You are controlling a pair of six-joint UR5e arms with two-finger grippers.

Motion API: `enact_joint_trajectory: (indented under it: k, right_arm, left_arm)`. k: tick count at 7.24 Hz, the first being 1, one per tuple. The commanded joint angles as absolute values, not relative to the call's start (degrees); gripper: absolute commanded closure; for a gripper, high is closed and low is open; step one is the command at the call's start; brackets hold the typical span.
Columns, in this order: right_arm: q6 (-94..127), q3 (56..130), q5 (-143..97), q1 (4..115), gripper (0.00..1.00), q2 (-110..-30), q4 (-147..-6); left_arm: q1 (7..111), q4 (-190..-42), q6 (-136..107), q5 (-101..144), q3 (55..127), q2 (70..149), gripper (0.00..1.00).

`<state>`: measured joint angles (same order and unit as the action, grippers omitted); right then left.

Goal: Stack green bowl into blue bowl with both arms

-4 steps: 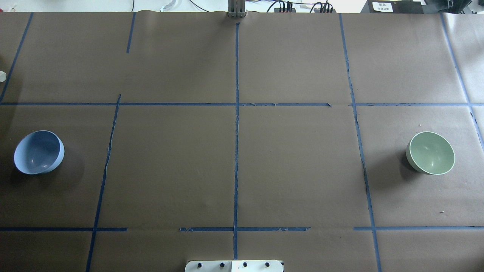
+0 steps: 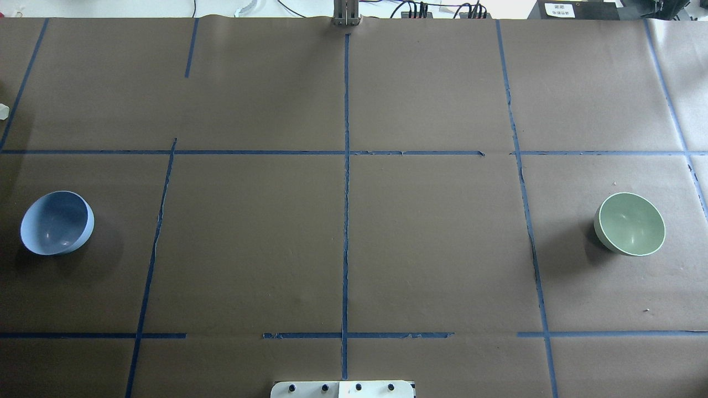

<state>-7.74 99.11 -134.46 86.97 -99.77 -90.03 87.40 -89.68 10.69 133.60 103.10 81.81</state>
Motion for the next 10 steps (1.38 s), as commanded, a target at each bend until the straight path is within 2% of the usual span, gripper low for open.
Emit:
enact_joint_trajectory:
  k: [1, 4, 6, 8, 10]
  right_arm:
    - [-7.6, 99.3, -134.5, 86.9, 0.0, -99.7, -89.0]
    - [-6.7, 99.1, -134.5, 86.8, 0.0, -99.7, -88.1]
    - [-5.7, 99.1, -134.5, 86.7, 0.0, -99.7, -86.8]
    - [-5.7, 99.0, -134.4, 86.3, 0.0, -99.7, -86.8]
    - [-5.6, 99.0, -134.4, 86.2, 0.0, -99.7, -86.8]
  left_arm:
    - [87.4, -96.5, 10.4, 133.6, 102.5, 82.9, 0.0]
    - [86.6, -100.9, 10.4, 134.2, 99.1, 86.4, 0.0]
    - [77.6, -104.7, -8.4, 135.1, 97.6, 86.0, 0.0]
    - [68.6, -120.2, -29.1, 134.7, 96.8, 81.5, 0.0]
    - [58.7, -125.5, -40.5, 125.2, 96.7, 80.7, 0.0]
